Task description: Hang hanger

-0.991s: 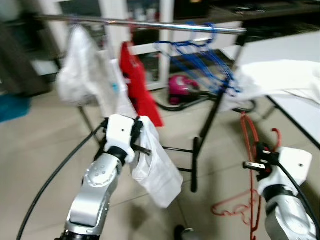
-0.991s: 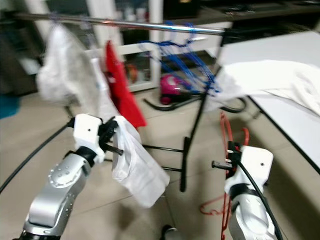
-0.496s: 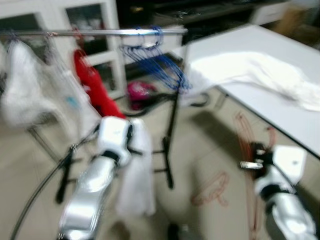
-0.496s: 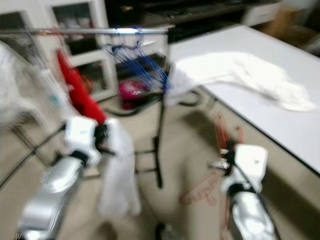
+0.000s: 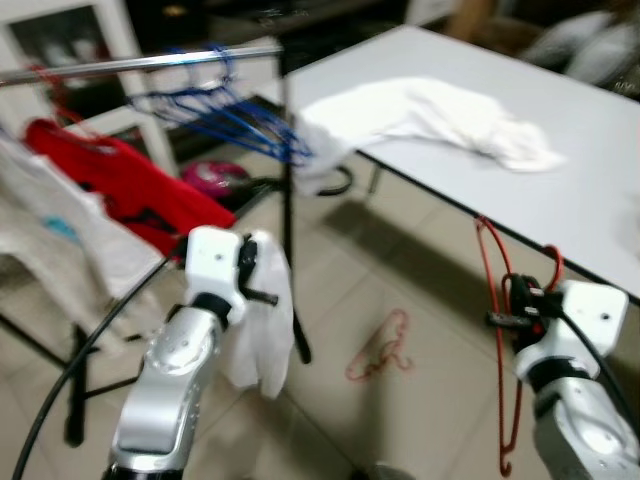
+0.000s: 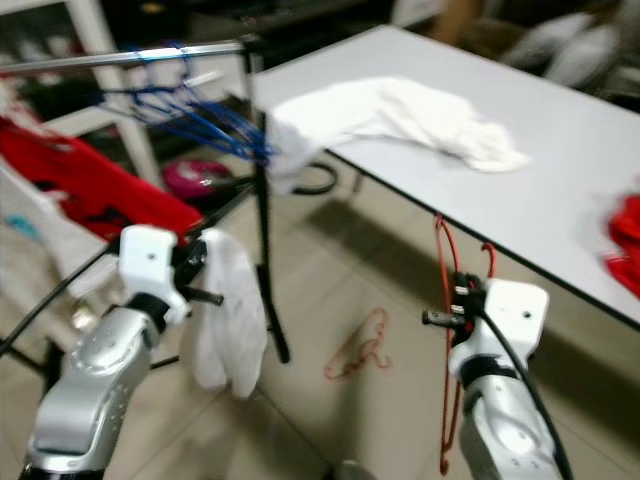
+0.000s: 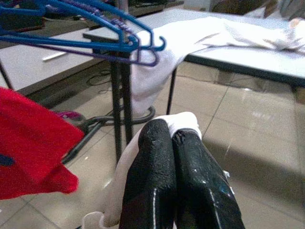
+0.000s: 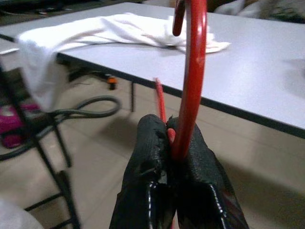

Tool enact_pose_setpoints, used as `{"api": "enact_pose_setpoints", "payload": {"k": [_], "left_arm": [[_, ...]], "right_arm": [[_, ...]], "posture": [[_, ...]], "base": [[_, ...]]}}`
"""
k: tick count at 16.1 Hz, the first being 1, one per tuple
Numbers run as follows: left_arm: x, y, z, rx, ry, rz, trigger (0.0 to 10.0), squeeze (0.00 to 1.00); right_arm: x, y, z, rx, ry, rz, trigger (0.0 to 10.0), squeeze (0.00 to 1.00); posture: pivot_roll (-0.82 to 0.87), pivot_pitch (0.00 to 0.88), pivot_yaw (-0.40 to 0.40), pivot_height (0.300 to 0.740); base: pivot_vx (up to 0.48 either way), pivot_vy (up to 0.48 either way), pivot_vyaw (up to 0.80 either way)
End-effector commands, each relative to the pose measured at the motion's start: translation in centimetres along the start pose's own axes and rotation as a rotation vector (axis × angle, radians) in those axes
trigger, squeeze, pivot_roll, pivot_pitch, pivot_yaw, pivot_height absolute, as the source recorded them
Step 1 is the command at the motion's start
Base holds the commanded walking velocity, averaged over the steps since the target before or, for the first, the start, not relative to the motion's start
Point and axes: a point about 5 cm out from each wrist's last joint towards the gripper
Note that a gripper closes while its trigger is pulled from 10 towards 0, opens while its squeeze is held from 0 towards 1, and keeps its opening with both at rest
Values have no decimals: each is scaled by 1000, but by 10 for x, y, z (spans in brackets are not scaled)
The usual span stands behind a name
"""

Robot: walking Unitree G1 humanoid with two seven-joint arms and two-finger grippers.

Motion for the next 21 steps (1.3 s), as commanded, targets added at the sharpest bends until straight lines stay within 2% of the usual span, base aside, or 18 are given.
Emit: {"api": "enact_pose_setpoints", "payload": {"k": [1, 3, 4, 8, 13, 18, 21], "left_arm": [[11, 1, -8, -32, -19, -60, 10000, 0], [8, 9, -4, -25, 8, -48, 10000, 0], [11, 11, -6, -21, 14, -54, 10000, 0], [17, 16, -5, -10, -23, -79, 10000, 0], [28, 22, -2, -22, -32, -106, 10000, 0], [35, 29, 1, -29, -54, -124, 10000, 0], [57, 38, 1, -60, -36, -181, 10000, 0]], "right_arm": [[1, 4, -1, -26, -36, -10, 10000, 0], [5, 9, 1, -32, -61, -44, 10000, 0], [7, 10, 0, -14, -45, -49, 10000, 0], [10, 18, 4, 41, -55, -62, 10000, 0], [11, 16, 7, 55, -52, -60, 10000, 0], [18, 13, 12, 74, -68, -100, 10000, 0], [23, 12, 12, 87, -53, -128, 10000, 0]], "posture": [[-78, 62, 3, 740], [-97, 37, 20, 740], [-88, 24, 15, 740], [-77, 12, 17, 740], [-65, 14, 19, 740], [-86, 18, 40, 740], [-97, 10, 36, 740]], "base": [[0, 0, -800], [0, 0, -800], [0, 0, -800], [0, 0, 0], [262, 0, -800], [314, 0, 0], [342, 0, 0]]}}
Point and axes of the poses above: a point about 5 cm out from each wrist's last joint towards the gripper, its own y axis pointing out of the wrist towards the gripper, its own x axis along the axis of the wrist's last joint, z = x × y, and after that the axes turned 8 degrees about -y, right-handed
